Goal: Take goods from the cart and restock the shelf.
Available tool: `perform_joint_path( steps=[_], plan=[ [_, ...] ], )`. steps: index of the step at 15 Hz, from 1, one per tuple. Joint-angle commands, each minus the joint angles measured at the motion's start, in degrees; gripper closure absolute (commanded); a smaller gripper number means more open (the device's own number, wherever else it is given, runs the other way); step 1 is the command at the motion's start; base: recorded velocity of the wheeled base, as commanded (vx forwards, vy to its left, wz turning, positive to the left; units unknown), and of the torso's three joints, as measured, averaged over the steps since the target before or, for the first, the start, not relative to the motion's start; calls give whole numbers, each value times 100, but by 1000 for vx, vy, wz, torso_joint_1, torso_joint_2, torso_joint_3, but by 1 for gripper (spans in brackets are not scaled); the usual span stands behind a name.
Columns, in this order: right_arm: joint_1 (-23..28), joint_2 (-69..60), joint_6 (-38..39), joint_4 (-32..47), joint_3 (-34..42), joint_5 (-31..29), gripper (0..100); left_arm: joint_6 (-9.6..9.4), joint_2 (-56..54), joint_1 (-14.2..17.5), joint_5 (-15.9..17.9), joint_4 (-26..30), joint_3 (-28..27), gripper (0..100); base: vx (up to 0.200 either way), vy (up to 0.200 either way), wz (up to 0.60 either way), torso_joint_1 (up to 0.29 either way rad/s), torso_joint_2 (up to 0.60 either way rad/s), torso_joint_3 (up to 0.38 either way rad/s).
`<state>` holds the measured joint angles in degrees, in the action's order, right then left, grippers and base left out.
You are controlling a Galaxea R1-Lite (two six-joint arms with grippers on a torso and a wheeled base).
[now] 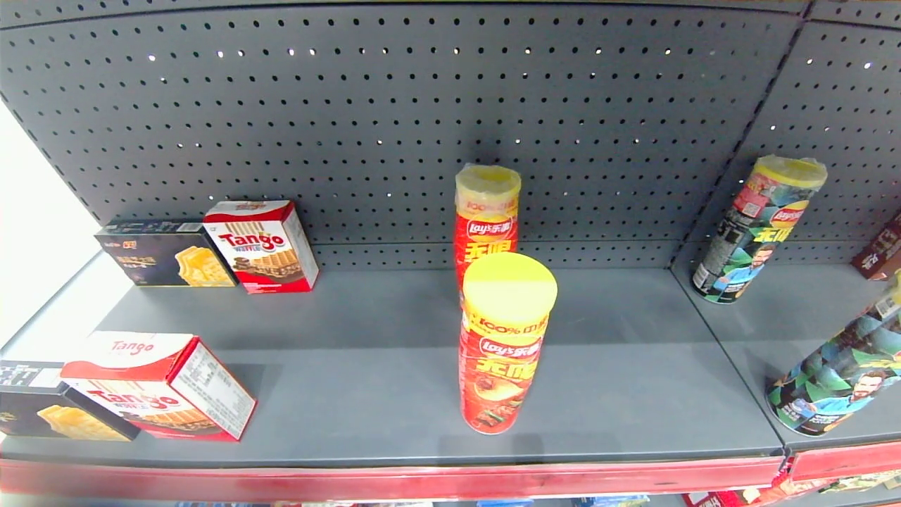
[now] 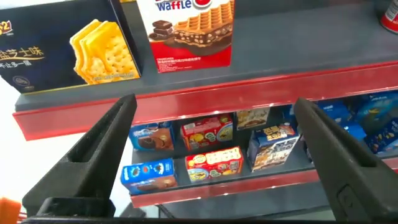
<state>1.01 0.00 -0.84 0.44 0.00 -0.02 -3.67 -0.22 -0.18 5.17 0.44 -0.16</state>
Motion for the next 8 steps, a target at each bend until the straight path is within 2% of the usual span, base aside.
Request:
perform_joint_path(
  steps=[1,8],
  plan=[
    [-5,0,5,0,0,2,0,77,22,1,-33,-9,7,0,0,0,0,0,0,0],
    [4,0,5,0,0,2,0,33,22,-8,-16,-18,7,0,0,0,0,0,0,0]
  ],
)
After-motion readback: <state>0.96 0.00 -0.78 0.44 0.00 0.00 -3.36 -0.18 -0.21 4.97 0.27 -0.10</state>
